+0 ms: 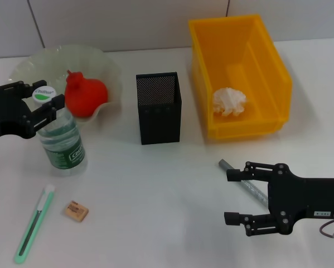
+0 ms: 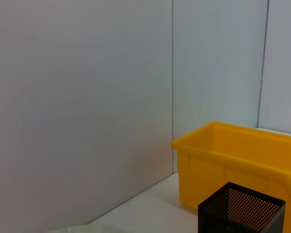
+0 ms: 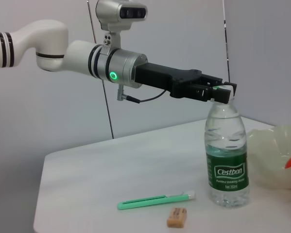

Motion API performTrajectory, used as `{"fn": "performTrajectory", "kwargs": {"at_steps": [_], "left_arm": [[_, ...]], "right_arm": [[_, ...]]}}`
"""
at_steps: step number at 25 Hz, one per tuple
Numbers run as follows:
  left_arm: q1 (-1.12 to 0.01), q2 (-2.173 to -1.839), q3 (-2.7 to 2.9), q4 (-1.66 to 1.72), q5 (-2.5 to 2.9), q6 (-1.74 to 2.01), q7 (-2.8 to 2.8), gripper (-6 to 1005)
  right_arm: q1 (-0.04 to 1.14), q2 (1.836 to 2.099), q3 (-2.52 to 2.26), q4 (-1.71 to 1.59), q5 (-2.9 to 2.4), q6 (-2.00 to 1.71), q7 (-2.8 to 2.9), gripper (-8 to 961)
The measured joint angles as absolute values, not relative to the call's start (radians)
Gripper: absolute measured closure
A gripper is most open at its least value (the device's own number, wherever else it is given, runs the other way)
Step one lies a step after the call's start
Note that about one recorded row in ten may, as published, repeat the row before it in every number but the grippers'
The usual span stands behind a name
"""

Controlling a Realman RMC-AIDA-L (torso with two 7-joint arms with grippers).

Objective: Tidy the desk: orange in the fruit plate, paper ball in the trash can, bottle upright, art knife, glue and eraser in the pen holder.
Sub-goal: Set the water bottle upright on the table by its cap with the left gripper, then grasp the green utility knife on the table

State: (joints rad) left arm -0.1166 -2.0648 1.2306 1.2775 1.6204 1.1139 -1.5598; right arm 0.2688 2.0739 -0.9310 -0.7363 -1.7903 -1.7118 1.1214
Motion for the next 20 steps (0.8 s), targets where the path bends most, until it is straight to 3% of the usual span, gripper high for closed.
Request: {"fn": "performTrajectory", "kwargs": {"at_steps": [15,20], "left_arm": [[-0.122,-2.067,1.200,1.273,1.580,1.128,-1.558,444],[-0.089,-2.067,1.151,1.361,1.552,1.231,-1.587,203]], "right_arm": [[0.263,2.075,-0.934,-0.735,-1.790,-1.713,1.121,134],[0.259,2.075,-0.929,-0.735,-1.790,-1.721,1.121,134]]}}
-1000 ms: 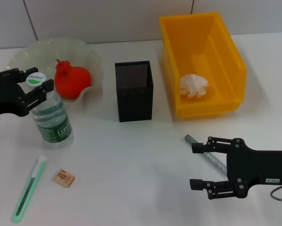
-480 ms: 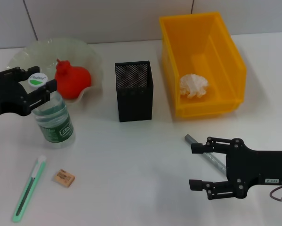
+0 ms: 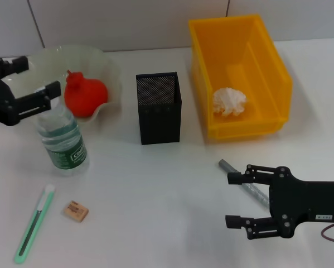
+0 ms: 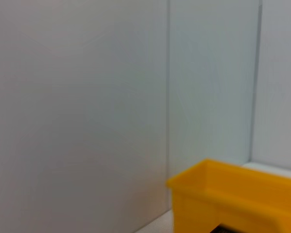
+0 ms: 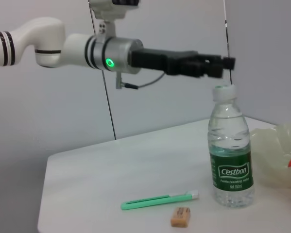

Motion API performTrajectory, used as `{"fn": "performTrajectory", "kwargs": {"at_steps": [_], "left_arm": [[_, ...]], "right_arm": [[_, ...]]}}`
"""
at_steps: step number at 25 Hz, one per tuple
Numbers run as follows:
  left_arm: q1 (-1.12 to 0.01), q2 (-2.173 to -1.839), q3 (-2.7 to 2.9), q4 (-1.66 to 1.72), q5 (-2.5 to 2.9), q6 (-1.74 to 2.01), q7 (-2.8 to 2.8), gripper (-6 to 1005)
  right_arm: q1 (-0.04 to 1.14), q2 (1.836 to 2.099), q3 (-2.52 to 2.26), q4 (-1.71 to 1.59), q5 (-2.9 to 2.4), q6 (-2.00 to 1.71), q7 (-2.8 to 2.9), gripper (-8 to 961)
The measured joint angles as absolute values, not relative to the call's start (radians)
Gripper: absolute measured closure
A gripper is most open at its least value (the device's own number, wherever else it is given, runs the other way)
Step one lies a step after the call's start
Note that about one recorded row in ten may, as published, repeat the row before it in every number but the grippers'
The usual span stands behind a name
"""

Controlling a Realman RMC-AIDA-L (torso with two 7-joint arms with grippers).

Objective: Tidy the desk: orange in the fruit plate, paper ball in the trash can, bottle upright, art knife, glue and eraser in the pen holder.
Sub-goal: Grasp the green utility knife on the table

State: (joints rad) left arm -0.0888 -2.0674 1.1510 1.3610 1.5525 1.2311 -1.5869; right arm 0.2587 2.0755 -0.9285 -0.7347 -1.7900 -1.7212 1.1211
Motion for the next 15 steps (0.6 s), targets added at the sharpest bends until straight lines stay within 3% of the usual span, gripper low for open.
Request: {"fn": "performTrajectory", "kwargs": {"at_steps": [15], "left_arm": [[0.033,-2.069,1.273,1.773,1.987,1.346,-2.191,166]], "right_arm": [[0.262,2.073,-0.927,-0.750,-1.785,-1.740,1.116,134]]}}
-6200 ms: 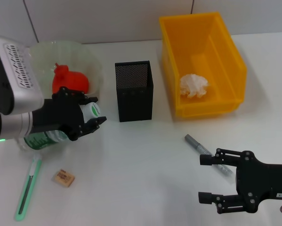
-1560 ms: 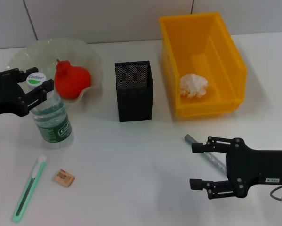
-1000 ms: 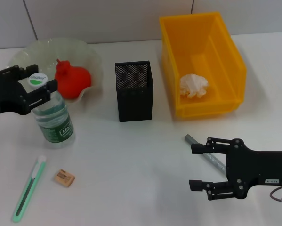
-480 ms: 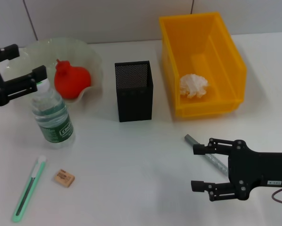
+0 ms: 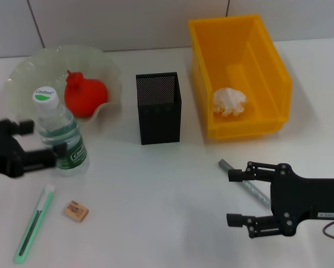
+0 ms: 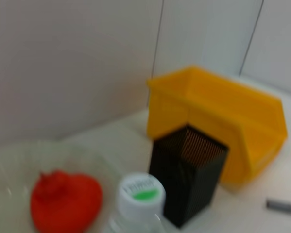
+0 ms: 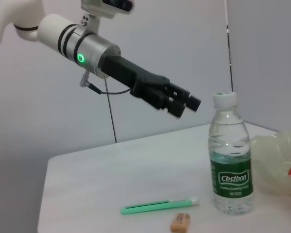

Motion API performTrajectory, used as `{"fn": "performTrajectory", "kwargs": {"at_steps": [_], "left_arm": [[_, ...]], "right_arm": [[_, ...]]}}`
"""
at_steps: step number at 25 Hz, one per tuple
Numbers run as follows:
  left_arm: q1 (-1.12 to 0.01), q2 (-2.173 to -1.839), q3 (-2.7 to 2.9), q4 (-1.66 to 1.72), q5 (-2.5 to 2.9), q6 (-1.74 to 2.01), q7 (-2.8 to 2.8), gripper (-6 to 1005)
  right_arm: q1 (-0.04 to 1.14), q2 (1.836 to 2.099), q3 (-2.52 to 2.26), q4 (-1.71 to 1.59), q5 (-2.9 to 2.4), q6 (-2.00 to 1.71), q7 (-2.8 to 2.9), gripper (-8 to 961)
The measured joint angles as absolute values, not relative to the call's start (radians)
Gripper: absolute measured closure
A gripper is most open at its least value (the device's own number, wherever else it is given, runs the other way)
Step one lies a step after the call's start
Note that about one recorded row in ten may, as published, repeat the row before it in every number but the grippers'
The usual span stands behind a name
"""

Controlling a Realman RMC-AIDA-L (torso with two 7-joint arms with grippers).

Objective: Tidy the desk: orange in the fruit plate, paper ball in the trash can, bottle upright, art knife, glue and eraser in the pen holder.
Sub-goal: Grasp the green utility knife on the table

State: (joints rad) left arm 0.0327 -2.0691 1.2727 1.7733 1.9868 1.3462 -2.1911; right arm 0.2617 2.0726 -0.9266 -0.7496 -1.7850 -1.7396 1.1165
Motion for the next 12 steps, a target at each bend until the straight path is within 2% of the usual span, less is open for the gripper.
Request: {"fn": "performTrajectory", "kwargs": {"at_steps": [2,12], "left_arm": [[0.025,-2.069,1.324,1.830,2.100,1.375,-2.310,166],[-0.053,-2.069,1.407,1.867,2.314,1.463,-2.625,165]], "right_arm": [[0.261,2.062,-0.930,-0.755,-1.803,-1.762,1.114,134],[0.238,2.043,-0.918,-0.805,-1.854,-1.770,1.109,134]]}}
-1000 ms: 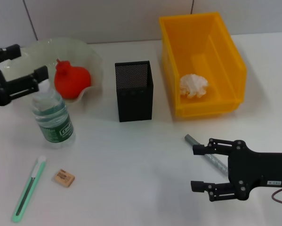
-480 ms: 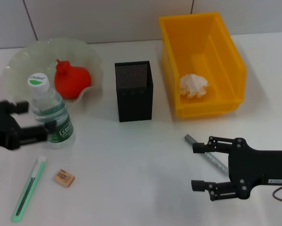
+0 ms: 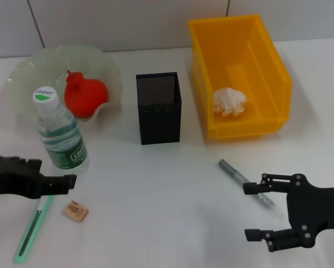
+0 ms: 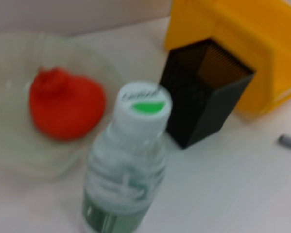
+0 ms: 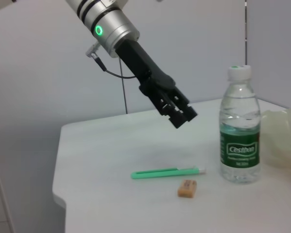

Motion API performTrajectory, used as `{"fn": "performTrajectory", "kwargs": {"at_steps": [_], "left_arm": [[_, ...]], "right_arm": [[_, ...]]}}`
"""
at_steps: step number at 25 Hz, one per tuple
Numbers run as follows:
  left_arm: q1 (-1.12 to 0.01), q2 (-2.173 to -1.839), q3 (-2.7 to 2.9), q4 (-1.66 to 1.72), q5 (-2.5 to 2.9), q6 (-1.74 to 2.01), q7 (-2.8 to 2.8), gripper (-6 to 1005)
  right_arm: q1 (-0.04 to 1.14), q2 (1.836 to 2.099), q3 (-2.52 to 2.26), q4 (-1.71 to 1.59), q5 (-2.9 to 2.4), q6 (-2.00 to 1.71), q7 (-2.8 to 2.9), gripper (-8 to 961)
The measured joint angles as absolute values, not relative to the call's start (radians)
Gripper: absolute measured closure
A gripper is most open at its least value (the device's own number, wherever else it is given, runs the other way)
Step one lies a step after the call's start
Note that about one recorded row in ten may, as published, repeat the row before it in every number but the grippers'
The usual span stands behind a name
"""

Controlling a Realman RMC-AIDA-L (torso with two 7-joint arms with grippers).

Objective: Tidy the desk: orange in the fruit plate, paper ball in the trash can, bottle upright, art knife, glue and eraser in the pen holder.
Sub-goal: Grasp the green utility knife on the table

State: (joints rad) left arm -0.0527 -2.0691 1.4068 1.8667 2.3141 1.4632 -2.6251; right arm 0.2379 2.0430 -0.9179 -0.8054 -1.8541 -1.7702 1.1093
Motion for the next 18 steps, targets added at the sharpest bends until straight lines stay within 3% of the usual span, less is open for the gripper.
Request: {"fn": "performTrajectory", "kwargs": {"at_steps": [18], "left_arm": [[-0.193,-2.078,1.561,1.764,2.613,1.540,-2.878,165]], "right_arm": [[0.220,2.042,-0.899,-0.799,-1.865,-1.767,1.075,134]]}}
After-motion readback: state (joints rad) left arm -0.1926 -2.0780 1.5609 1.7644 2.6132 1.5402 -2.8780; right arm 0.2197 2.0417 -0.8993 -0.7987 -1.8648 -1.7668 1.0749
